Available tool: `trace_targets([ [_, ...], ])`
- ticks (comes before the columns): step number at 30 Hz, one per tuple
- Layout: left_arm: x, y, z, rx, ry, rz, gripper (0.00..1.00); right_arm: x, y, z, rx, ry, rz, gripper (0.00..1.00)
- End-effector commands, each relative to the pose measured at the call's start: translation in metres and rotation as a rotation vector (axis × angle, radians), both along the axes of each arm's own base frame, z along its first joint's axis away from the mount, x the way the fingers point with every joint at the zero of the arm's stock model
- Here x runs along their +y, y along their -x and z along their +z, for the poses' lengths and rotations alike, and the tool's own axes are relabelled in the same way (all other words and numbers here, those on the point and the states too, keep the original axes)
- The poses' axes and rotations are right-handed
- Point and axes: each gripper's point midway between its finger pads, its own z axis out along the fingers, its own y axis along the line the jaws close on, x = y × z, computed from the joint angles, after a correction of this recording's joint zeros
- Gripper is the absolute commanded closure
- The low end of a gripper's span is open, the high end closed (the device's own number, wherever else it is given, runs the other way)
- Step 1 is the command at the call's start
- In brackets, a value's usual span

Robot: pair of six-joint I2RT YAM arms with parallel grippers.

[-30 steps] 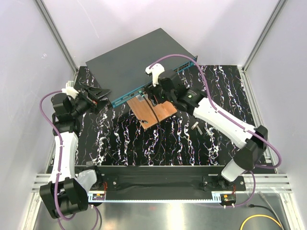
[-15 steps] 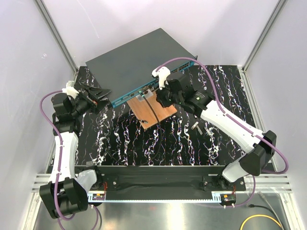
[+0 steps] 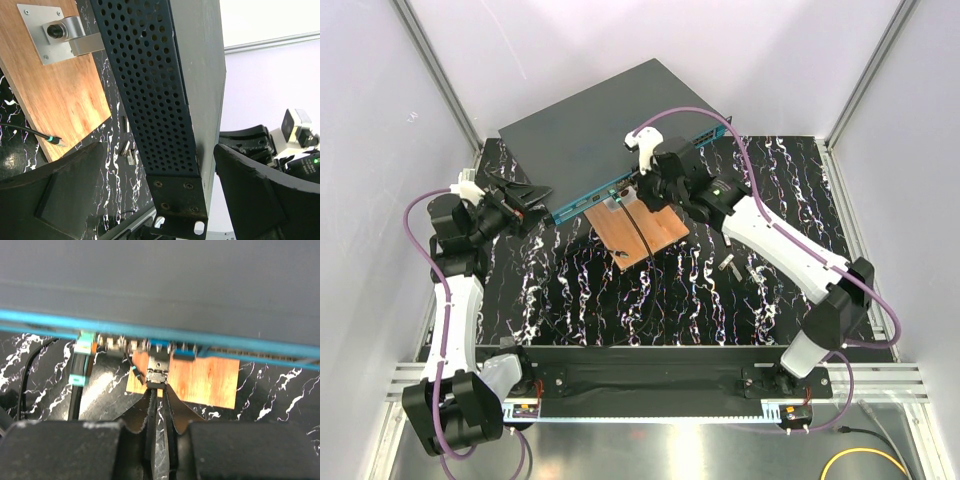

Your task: Insert the plug into the switch port

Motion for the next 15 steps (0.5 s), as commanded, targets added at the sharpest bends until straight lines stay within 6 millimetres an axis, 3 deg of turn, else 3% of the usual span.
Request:
trace_targets([
  [1, -0.001, -0.003, 0.021, -0.088, -0.029, -0.020, 0.01, 0.007, -0.015, 0.031, -0.054, -0.071, -0.038, 0.87],
  [10, -0.005, -0.002, 0.015, -0.073, -0.023, -0.029, 0.01, 0.015, -0.029, 0.039, -0.058, -0.131, -0.097, 0.87],
  [15, -0.007, -0.003, 0.013, -0.064, -0.019, -0.035, 0.02, 0.017, -0.040, 0.045, -0.080, -0.173, -0.150, 0.92],
])
